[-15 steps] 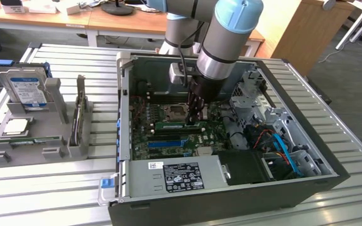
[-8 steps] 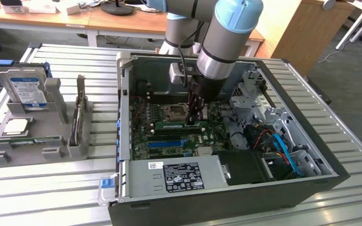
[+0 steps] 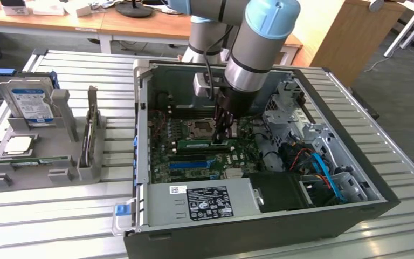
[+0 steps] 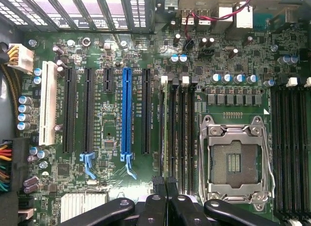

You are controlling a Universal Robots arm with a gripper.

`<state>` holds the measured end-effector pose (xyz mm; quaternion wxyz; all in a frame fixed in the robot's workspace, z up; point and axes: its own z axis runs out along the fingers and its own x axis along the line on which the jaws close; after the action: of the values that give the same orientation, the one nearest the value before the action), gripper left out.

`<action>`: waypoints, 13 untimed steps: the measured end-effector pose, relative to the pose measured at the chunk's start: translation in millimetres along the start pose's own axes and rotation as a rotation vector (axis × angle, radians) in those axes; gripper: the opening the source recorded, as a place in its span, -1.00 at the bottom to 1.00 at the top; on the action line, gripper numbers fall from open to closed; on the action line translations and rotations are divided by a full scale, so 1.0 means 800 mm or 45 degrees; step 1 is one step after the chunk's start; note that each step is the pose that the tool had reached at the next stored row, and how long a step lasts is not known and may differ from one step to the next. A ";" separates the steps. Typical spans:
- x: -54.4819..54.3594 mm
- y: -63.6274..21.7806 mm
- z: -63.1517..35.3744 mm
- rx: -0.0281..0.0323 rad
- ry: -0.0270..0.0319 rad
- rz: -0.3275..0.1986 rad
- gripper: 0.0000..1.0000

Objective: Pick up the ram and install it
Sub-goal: 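Insert the ram into the slot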

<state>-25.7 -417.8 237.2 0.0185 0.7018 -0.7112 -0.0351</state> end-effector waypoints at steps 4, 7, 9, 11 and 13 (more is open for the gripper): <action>0.000 0.000 0.001 0.0002 -0.0007 0.000 -0.76; 0.000 0.000 0.003 0.0001 -0.0003 0.000 -0.76; 0.000 0.000 0.004 0.0000 -0.0001 0.000 -0.76; 0.000 0.000 0.004 -0.0001 0.0000 0.000 -0.76; 0.000 0.000 0.004 0.0001 -0.0002 0.000 -0.76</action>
<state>-25.6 -417.7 234.0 0.0184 0.7018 -0.7112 -0.0351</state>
